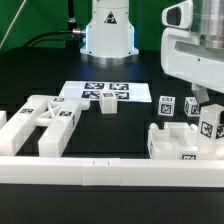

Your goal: Assemble chair

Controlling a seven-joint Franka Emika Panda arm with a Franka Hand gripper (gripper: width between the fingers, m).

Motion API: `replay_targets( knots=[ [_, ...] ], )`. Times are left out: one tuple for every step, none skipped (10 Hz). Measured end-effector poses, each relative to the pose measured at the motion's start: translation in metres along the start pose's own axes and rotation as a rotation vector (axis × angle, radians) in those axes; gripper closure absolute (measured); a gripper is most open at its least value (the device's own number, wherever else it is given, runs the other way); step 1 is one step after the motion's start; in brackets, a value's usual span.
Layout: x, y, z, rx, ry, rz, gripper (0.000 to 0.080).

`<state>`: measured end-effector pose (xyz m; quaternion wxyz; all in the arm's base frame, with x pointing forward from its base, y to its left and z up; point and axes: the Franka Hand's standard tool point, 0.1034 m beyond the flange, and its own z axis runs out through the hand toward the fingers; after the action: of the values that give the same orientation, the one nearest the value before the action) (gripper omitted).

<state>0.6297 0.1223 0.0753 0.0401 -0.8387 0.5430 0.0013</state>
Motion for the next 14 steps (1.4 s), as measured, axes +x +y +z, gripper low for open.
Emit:
replay_targets(
  knots=[
    [0.0001, 0.0000, 0.0000, 0.001, -0.002, 0.045, 0.0512],
    [-0.0009, 0.0000, 0.0007, 0.001, -0.007, 0.048, 0.0512],
    [-0.0008, 0.0003, 0.0011, 0.001, -0.007, 0.002, 0.0329],
    [0.0009, 0.0006, 0.0011, -0.003, -0.008, -0.047, 0.0206],
    [0.0015, 0.0003, 0.0010, -0.002, -0.006, -0.122, 0.0206],
    [0.0015, 0.0004, 0.0011, -0.002, -0.006, -0.211, 0.0162],
    [0.0015, 0.0004, 0.0011, -0.002, -0.006, -0.274, 0.0162],
    [0.0022, 0.0004, 0.0010, -0.002, -0.005, -0.362, 0.0152],
    [0.0047, 0.0000, 0.0000, -0.002, -0.004, -0.509, 0.0152],
    [0.0062, -0.0007, -0.0007, -0.006, -0.001, -0.618, 0.0151],
    [0.0059, -0.0003, -0.0003, -0.007, -0.001, -0.651, 0.0151],
    [0.0062, -0.0002, -0.0003, -0.007, 0.000, -0.744, 0.0151],
    [0.0063, -0.0002, -0.0003, -0.008, -0.001, -0.806, 0.0151],
    [0.0071, 0.0004, -0.0002, -0.011, 0.000, -0.886, 0.0151]
  ],
)
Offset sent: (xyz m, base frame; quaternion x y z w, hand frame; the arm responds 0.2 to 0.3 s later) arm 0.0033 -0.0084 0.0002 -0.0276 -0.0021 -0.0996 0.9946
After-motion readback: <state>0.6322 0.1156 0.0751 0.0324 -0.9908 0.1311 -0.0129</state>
